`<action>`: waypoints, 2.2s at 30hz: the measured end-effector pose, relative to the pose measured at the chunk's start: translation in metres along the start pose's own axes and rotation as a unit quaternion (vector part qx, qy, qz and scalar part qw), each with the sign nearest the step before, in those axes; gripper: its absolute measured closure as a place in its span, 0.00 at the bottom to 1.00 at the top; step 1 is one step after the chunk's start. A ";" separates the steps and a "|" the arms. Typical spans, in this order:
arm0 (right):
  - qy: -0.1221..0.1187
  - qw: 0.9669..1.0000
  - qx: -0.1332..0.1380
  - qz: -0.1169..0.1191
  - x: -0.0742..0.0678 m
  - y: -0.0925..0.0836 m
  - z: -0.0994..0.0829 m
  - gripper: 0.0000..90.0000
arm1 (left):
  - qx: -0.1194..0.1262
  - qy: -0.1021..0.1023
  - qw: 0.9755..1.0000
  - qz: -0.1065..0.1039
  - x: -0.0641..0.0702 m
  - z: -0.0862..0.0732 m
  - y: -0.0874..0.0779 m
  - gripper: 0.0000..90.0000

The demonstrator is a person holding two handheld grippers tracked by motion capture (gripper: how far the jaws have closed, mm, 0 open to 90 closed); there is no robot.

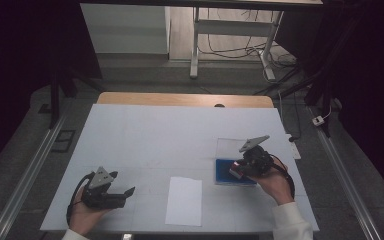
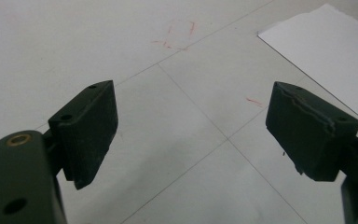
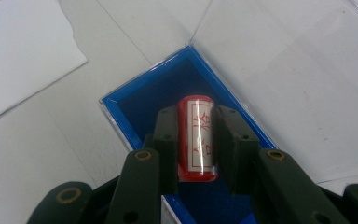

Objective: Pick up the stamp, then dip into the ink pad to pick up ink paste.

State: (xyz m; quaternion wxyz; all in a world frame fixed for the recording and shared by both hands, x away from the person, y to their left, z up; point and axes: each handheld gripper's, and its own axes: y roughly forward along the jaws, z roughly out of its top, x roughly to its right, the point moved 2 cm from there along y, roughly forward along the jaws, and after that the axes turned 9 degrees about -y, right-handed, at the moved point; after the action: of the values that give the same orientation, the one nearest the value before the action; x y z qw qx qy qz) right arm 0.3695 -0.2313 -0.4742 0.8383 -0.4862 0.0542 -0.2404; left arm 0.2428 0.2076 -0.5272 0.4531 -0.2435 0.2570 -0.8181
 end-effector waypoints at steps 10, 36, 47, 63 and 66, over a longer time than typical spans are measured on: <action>0.000 1.000 0.024 -0.008 0.001 -0.009 0.002 0.78 | 0.000 0.000 1.000 0.001 0.001 0.000 0.000 0.19; -0.012 0.994 0.099 -0.038 -0.008 -0.051 0.019 0.78 | 0.005 -0.008 1.000 0.002 -0.004 0.000 -0.004 0.20; -0.024 0.993 0.104 -0.045 -0.013 -0.055 0.025 0.78 | 0.003 -0.003 1.000 0.001 -0.003 0.000 -0.003 0.20; -0.017 0.997 0.054 -0.051 -0.004 -0.033 0.019 0.78 | 0.001 0.000 1.000 0.000 -0.003 0.000 -0.002 0.20; -0.015 0.998 0.042 -0.051 -0.004 -0.028 0.017 0.78 | 0.001 0.000 1.000 0.000 -0.003 0.000 -0.002 0.20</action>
State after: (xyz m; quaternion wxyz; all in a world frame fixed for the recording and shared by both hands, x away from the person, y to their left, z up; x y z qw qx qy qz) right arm 0.3619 -0.2274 -0.4426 0.8456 -0.4559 0.0065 -0.2776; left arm 0.2433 0.2109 -0.5261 0.4537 -0.2427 0.2561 -0.8183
